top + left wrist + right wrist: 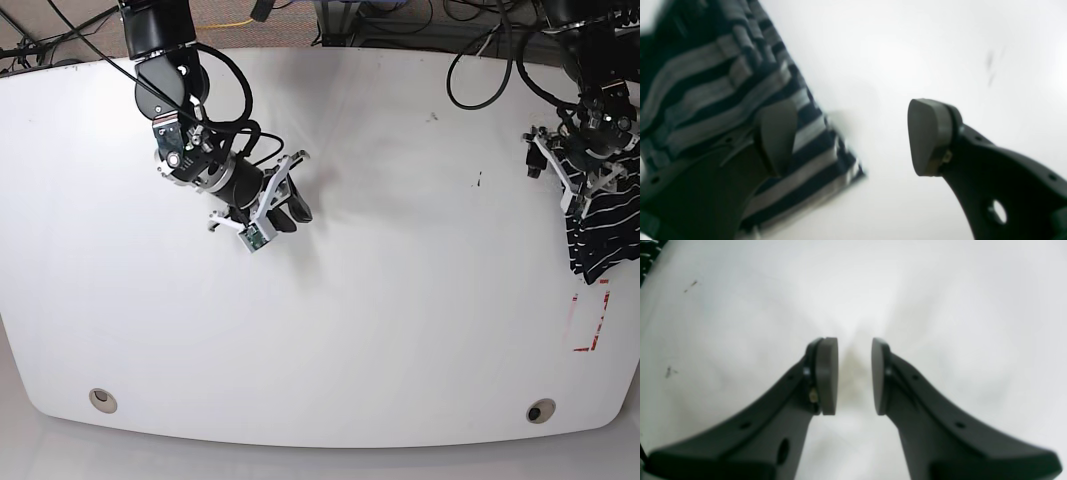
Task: Fold the T-shirt properly
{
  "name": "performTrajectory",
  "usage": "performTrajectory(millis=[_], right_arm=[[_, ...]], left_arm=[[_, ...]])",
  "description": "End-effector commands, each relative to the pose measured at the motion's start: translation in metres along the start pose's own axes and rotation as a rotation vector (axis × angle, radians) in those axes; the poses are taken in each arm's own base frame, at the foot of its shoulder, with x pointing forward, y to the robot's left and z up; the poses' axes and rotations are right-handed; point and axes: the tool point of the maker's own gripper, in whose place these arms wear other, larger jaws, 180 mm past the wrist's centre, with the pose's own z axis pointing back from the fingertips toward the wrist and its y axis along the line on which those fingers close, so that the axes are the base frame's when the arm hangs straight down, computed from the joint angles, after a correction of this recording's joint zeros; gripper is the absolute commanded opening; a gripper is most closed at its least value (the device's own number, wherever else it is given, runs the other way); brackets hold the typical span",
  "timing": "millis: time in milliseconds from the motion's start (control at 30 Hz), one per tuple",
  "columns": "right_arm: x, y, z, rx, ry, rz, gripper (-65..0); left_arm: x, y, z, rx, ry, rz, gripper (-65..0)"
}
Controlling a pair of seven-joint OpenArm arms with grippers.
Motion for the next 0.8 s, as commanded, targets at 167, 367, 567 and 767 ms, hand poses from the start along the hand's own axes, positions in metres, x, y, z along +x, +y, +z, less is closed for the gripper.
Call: performTrajectory(millis=[167, 367, 567, 767], right_arm=[[0.013, 0.001, 0.004, 0.006, -0.052, 0.009, -49.1], [0.009, 0.005, 0.004, 0.014, -0.048, -0.001, -49.1], [0.009, 0.005, 0.004, 0.016, -0.049, -0.001, -49.1], [0.019, 0.012, 0.01, 0.02, -0.077, 0.016, -49.1]], left_arm=[[-0.054, 0.068, 0.012, 0.123, 0.102, 0.132, -17.2], [-0.072, 0.097, 0.022, 0.129, 0.151, 0.099, -17.2], [-0.068, 0.136, 0.044, 0.216, 0.135, 0.107, -17.2], [-0.033, 0.133, 0.06, 0.24, 0.061, -0.002, -17.2]])
